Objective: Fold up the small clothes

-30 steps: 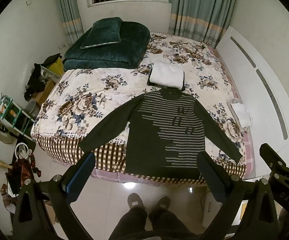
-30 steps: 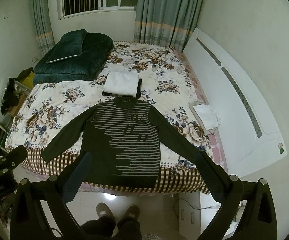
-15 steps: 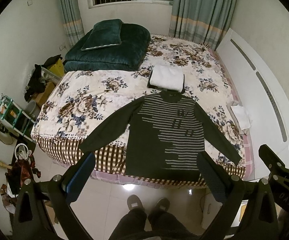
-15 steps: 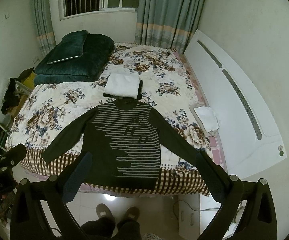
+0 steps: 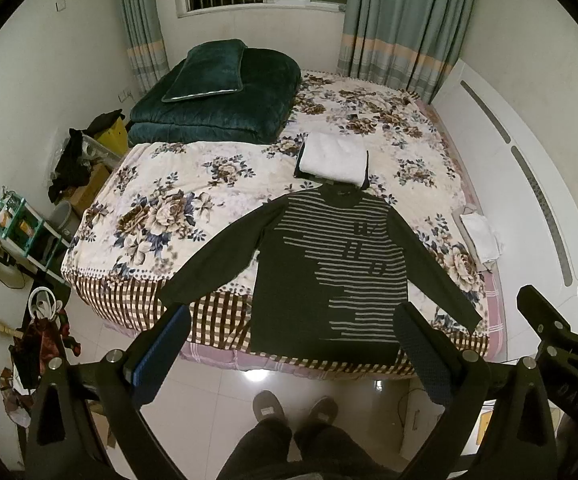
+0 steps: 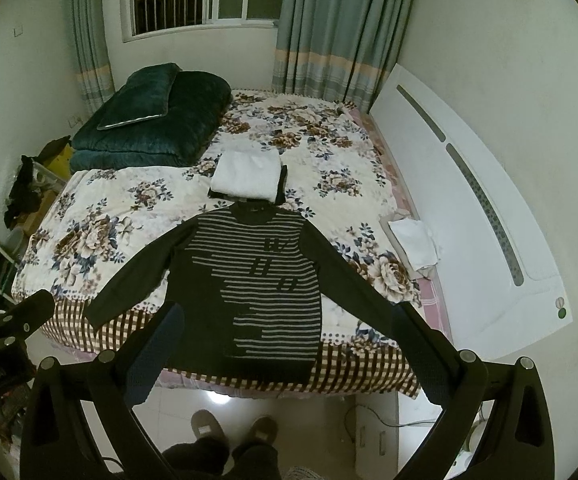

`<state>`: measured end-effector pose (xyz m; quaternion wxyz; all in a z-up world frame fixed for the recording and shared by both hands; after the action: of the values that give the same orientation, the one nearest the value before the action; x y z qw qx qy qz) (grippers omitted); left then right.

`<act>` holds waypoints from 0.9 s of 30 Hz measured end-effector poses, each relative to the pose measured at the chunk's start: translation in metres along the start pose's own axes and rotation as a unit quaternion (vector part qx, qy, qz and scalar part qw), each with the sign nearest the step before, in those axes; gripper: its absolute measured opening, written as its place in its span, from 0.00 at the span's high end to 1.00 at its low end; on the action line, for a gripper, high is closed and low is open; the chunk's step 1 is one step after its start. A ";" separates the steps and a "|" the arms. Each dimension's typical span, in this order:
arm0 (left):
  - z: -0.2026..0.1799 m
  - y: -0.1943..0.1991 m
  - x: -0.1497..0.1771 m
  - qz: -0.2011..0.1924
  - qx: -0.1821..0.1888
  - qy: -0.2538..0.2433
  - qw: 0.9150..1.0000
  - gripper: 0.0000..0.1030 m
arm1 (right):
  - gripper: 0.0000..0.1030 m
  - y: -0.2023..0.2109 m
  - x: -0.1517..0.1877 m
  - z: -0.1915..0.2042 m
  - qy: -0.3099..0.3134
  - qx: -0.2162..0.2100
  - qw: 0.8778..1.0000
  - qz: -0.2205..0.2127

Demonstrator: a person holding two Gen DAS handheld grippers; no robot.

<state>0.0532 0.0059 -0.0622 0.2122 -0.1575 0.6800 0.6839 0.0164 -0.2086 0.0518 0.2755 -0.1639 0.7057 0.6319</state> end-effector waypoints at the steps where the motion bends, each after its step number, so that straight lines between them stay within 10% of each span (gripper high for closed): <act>1: 0.000 0.000 0.001 0.000 0.001 0.001 1.000 0.00 | 0.00 0.001 0.003 0.001 0.000 0.000 1.000 0.000; 16: 0.008 -0.046 -0.014 -0.041 -0.030 0.000 0.999 0.00 | 0.00 -0.036 0.007 0.004 -0.038 -0.004 0.999 0.010; 27: -0.024 -0.236 -0.047 -0.010 -0.071 -0.035 0.997 0.00 | 0.00 -0.232 0.095 -0.179 -0.275 0.093 0.953 0.089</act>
<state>0.2111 -0.0248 -0.2424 0.2311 -0.1550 0.6206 0.7331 0.0431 -0.4073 -0.1823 0.4158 0.1061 0.6701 0.6056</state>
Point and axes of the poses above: each gripper's, at about its wrist camera, not at the fingertips, and y roughly against the way its jaws point, z to its left, x to its underside, the point moved 9 cm from there along -y, roughly the way its jaws point, and after that the axes turned 7 degrees about -y, right-handed, at the moved point
